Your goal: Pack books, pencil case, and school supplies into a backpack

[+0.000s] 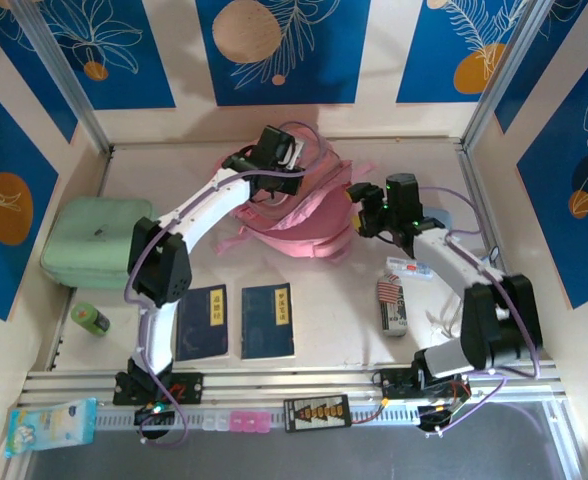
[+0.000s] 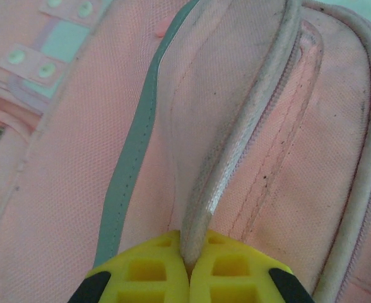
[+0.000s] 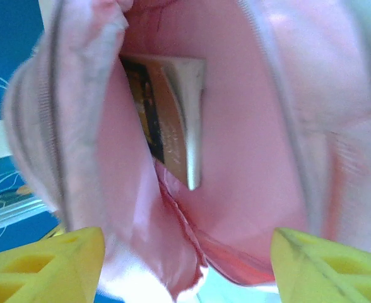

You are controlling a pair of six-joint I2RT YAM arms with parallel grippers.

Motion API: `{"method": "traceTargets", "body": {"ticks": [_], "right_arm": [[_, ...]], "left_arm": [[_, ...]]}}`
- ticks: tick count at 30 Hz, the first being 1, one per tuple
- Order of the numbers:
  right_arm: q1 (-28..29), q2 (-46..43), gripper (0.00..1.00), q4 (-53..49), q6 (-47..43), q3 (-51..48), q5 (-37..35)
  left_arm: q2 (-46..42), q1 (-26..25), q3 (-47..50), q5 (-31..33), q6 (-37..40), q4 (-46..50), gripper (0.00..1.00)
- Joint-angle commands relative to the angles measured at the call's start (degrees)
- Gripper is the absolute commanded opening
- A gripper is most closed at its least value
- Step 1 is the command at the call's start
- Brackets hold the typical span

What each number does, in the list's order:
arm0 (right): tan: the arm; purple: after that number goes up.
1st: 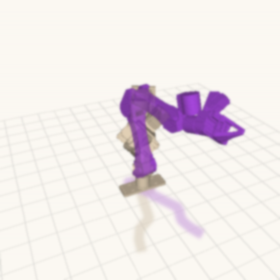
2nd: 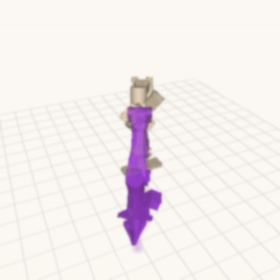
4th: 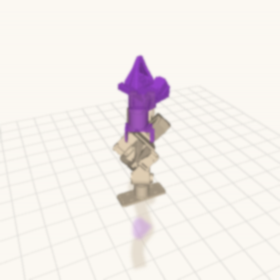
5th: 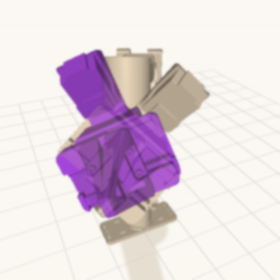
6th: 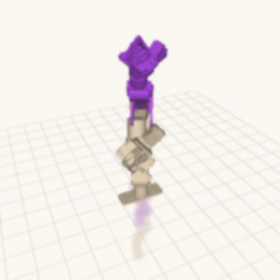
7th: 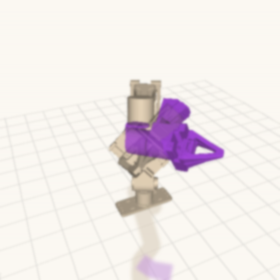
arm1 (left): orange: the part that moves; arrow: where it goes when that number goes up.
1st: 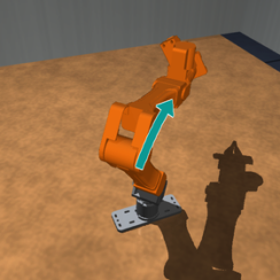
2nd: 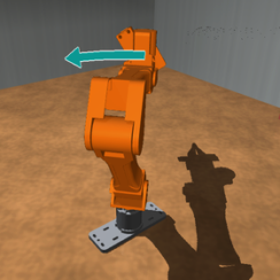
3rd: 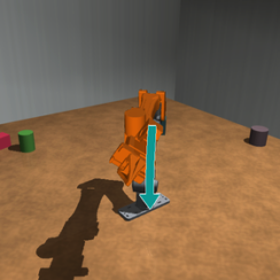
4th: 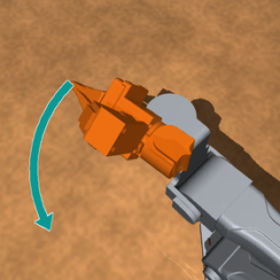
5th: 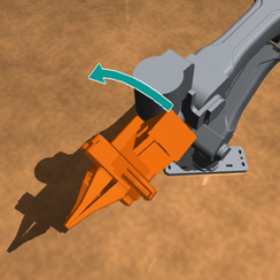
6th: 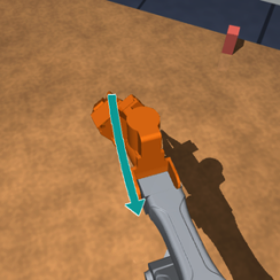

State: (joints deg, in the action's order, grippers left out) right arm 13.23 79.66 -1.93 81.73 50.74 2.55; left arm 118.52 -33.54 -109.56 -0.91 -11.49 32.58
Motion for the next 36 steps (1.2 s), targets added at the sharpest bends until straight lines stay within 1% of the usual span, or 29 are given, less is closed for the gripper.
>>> {"method": "traceTargets", "body": {"ticks": [1,2,4,7,10,13,16,19,21,23,26,31,36], "right_arm": [[-1.5,-6.4,0.73,-10.7,-6.3,-2.9,-5.3],[-1.8,-8.3,0.75,-11.4,-8.4,-3.5,-5.4],[-2.0,-11.3,0.76,-12.6,-13.6,-3.9,-4.6],[-1.2,-14.4,0.76,-16.6,-21.9,-3.3,-3.5],[1.5,-15.7,0.76,-21.3,-29.1,-1.7,-3.7],[6.7,-14.2,0.77,-25.2,-35.6,0.6,-4.3],[13.9,-9.8,0.77,-27.9,-40.3,3.2,-4.9],[21.3,-3.0,0.76,-30.1,-44.5,6.1,-6.0],[26.0,2.2,0.74,-31.4,-47.8,8.3,-6.2],[30.6,7.4,0.73,-33.5,-49.7,10.5,-9.3],[35.6,13.5,0.71,-35.0,-51.6,12.9,-12.7],[39.5,22.2,0.7,-37.8,-52.3,17.7,-14.2],[40.7,27.0,0.69,-41.4,-51.0,20.8,-17.1]], "left_arm": [[-1.1,1.1,0.9,-3.9,0.0,-2.9,0.12],[-1.8,1.0,1.9,-5.2,-0.6,-2.9,0.23],[-4.2,1.0,5.1,-6.8,-2.5,-3.2,0.39],[-10.1,1.0,12.7,-7.8,-6.0,-4.7,0.56],[-17.3,1.3,22.9,-7.1,-9.1,-6.9,0.69],[-25.1,2.0,34.0,-4.9,-12.1,-9.2,0.79],[-31.8,3.4,42.7,-0.5,-14.0,-9.8,0.89],[-36.5,5.4,48.4,5.0,-16.0,-9.0,0.98],[-38.8,6.8,51.4,5.9,-17.1,-9.7,1.0],[-41.1,7.9,53.8,6.2,-17.5,-11.3,1.0],[-42.9,9.5,55.9,6.5,-17.3,-12.2,1.0],[-44.3,11.9,57.6,6.9,-17.2,-13.8,1.0],[-44.3,13.6,57.7,6.4,-17.0,-14.3,1.0]]}}
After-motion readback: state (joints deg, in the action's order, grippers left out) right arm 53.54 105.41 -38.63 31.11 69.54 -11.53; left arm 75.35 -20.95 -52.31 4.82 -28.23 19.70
